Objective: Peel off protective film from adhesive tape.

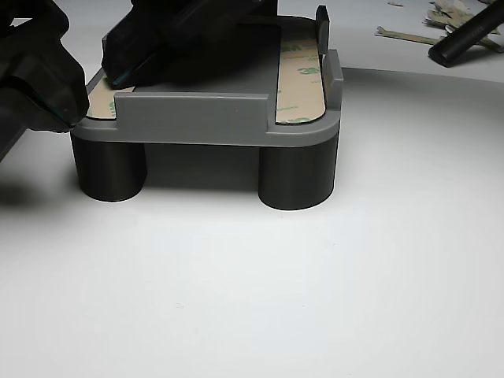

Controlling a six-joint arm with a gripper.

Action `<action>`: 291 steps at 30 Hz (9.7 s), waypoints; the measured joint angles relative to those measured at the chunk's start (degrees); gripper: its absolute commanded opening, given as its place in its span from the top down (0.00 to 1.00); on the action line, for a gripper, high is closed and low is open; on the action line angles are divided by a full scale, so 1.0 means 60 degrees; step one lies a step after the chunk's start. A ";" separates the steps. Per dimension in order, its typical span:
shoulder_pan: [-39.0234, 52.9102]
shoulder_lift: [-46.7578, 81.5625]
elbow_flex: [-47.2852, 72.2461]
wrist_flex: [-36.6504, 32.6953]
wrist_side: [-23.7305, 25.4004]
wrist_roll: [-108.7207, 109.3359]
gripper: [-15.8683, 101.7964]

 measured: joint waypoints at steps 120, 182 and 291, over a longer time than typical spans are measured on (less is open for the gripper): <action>0.0557 -0.1670 -0.1040 0.0352 0.0806 0.1069 0.96; 0.0586 -0.1948 -0.1230 0.0513 0.0879 0.1304 0.96; 0.0820 -0.1992 -0.1318 0.0732 0.1187 0.1274 0.96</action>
